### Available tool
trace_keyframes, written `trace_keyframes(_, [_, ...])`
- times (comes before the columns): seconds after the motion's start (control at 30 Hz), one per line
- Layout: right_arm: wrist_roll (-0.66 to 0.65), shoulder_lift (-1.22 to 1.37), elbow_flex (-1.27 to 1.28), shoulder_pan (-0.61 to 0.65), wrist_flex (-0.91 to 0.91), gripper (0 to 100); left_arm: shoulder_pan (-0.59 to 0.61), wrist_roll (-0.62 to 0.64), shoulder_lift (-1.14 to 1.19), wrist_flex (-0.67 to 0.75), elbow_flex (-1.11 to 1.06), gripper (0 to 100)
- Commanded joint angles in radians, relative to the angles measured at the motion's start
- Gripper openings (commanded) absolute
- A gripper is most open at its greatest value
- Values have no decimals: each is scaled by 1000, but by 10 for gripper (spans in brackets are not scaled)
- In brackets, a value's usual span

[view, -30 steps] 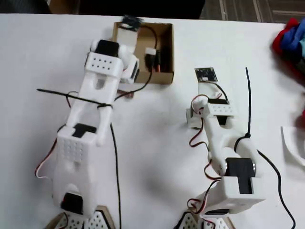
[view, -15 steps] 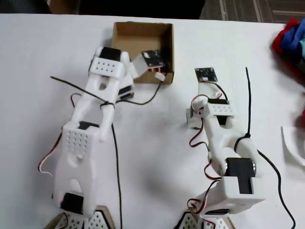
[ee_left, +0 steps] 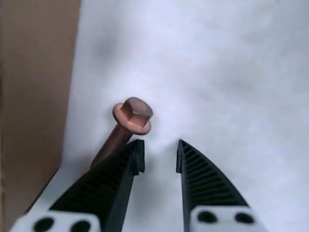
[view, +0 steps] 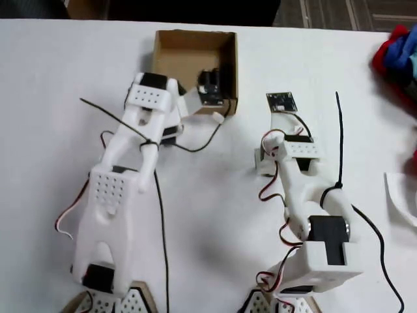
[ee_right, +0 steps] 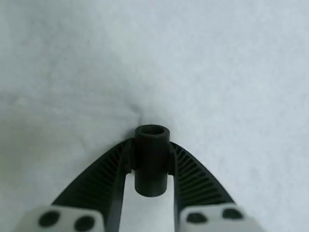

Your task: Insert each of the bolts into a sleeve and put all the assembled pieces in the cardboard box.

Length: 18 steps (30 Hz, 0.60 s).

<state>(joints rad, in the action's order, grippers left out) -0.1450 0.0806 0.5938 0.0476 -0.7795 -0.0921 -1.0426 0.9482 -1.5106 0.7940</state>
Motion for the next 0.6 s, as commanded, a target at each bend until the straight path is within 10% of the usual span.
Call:
trace_keyframes(0.0, [6, -53, -29, -5, 13, 24, -15, -6, 8, 54, 19, 129])
trace_keyframes(0.57, [5, -51, -29, -5, 13, 24, -11, -3, 0, -161, 305, 128])
